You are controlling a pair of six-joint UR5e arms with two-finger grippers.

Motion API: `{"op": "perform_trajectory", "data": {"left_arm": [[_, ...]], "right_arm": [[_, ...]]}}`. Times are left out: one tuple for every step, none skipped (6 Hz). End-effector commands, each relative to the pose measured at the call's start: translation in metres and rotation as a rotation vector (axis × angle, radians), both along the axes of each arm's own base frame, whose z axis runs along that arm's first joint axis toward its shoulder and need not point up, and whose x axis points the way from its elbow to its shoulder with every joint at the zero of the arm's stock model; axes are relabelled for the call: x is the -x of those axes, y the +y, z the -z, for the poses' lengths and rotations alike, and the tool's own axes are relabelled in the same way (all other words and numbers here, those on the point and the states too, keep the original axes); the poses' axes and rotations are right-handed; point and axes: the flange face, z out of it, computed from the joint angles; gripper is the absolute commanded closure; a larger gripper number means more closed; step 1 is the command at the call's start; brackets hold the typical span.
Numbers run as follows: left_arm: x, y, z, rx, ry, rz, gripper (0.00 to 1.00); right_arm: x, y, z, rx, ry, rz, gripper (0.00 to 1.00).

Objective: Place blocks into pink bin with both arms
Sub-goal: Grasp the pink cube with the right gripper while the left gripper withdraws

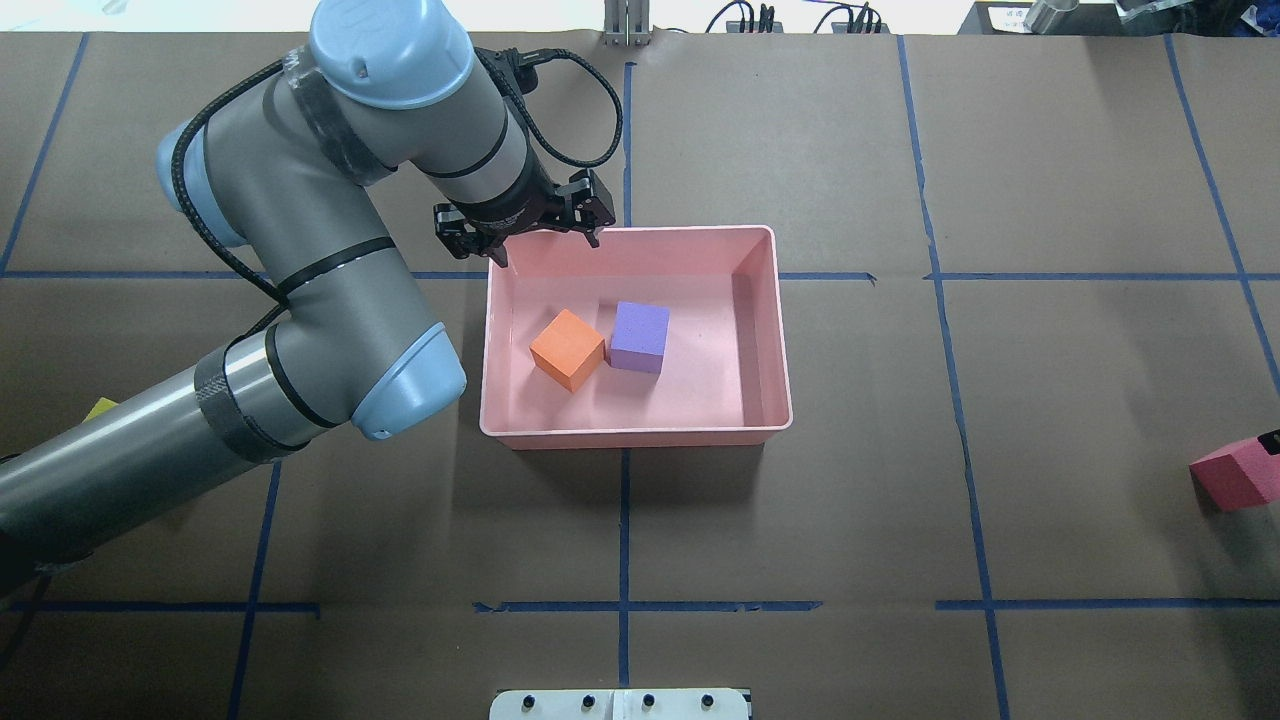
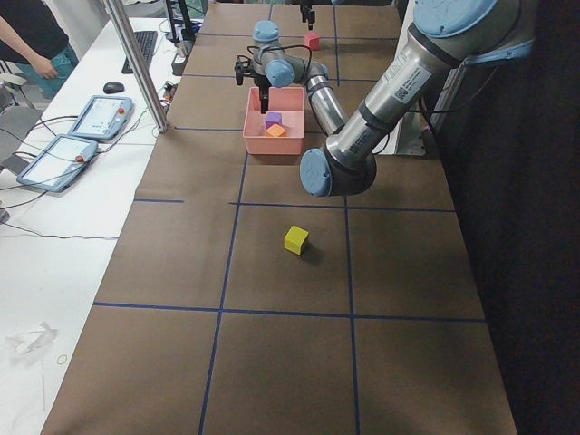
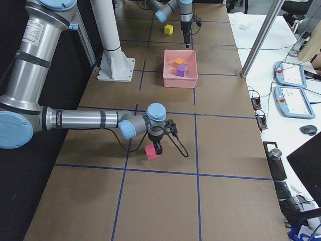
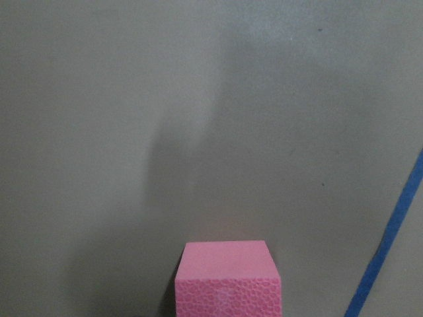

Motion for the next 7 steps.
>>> {"op": "perform_trajectory", "data": {"left_arm": [[0.002,0.001,-0.004,-0.001,-0.002,0.000,0.00],[0.002,0.002,-0.004,0.000,-0.002,0.001,0.00],[0.002,0.002,-0.004,-0.001,-0.001,0.001,0.00],[0.002,0.002,-0.005,0.001,-0.003,0.001,0.00],[0.003,0.002,-0.007,0.001,-0.003,0.001,0.00],[0.004,0.002,-0.007,0.002,-0.004,0.001,0.00],[0.004,0.002,-0.018,0.001,-0.017,-0.008,0.00]], "right_arm": [[0.018,0.003,-0.027,0.030,0.045,0.041,0.00],[0.029,-0.002,-0.036,0.042,0.050,0.059,0.00],[0.041,-0.002,-0.042,0.045,0.058,0.088,0.00],[0.048,-0.002,-0.044,0.045,0.063,0.104,0.00],[0.050,-0.003,-0.042,0.040,0.061,0.105,0.41],[0.052,-0.007,-0.037,0.031,0.057,0.102,0.68],[0.055,-0.013,-0.008,0.009,0.031,0.082,0.69]]}}
